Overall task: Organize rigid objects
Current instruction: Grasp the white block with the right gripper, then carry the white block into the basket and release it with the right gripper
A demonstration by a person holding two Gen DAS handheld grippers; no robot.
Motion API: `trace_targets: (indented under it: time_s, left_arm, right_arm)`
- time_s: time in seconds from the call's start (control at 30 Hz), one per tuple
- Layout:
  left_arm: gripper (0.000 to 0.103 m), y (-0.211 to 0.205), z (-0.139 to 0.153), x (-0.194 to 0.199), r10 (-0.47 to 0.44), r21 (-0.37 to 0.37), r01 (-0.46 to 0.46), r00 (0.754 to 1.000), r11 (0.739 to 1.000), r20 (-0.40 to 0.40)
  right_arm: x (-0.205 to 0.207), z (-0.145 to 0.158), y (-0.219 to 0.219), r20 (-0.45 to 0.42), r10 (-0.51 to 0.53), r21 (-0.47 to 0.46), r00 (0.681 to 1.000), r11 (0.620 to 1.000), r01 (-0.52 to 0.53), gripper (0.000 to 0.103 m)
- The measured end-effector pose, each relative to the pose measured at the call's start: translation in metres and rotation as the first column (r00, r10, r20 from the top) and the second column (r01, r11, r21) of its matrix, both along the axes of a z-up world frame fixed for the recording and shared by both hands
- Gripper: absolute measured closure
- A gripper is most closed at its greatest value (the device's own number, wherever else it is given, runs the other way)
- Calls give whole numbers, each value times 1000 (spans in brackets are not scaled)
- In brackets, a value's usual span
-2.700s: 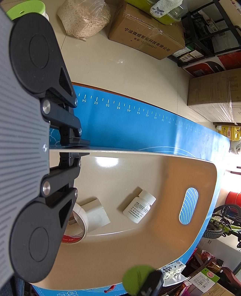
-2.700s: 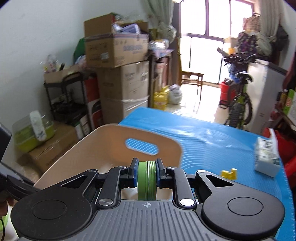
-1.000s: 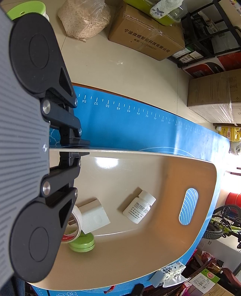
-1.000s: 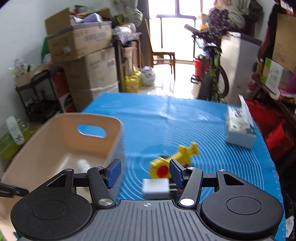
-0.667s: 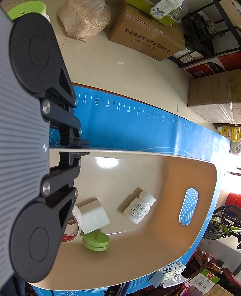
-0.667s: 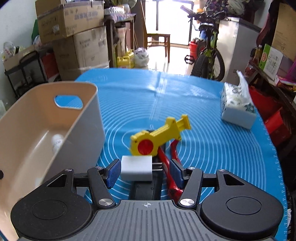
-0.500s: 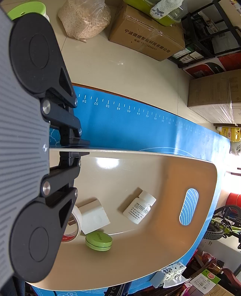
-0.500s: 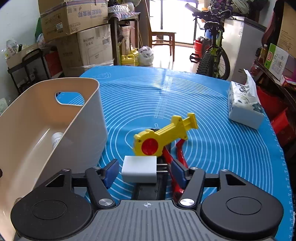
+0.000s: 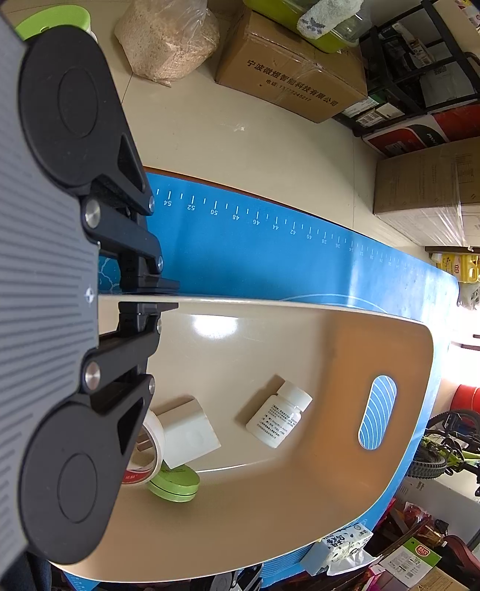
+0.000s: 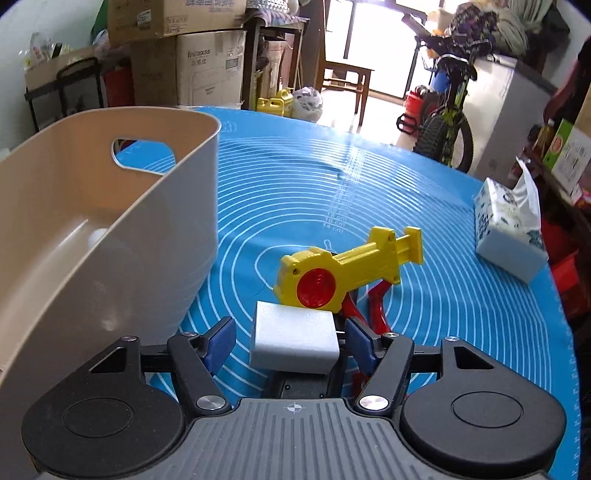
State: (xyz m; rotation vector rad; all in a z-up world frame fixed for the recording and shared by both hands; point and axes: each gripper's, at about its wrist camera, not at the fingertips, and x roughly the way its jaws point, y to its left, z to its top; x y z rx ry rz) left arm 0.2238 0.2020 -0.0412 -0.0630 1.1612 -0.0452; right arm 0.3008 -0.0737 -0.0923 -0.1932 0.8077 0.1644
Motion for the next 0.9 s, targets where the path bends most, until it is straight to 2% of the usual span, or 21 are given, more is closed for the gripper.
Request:
trace_targets:
  time_s: [0.03, 0.2, 0.37, 0.63, 0.77, 0.9]
  left_arm:
    - [99, 0, 0, 0, 0, -1, 0, 1000, 1000, 0]
    - [99, 0, 1, 0, 2, -4, -2, 1000, 1000, 1]
    - [99, 0, 1, 0, 2, -4, -2, 1000, 1000, 1]
    - [99, 0, 1, 0, 2, -4, -2, 1000, 1000, 1]
    - [99, 0, 1, 0, 1, -1, -1, 1000, 1000, 1]
    - [99, 0, 1, 0, 1, -1, -1, 1000, 1000, 1]
  right_arm:
    - [-1, 0, 1, 6, 6, -8, 1000, 1000, -6, 47]
    - [-3, 1, 2, 9, 5, -26, 1000, 1000, -5, 47]
    - [-6, 7, -5, -9, -17, 1, 1000, 1000, 17, 47]
    - [-16, 30, -11, 35, -63, 29, 997, 998, 62, 47]
    - [-24, 49, -11, 82, -76, 55, 994, 996, 71, 47]
    - [-35, 73, -9, 171, -62, 109, 983, 993, 44, 47]
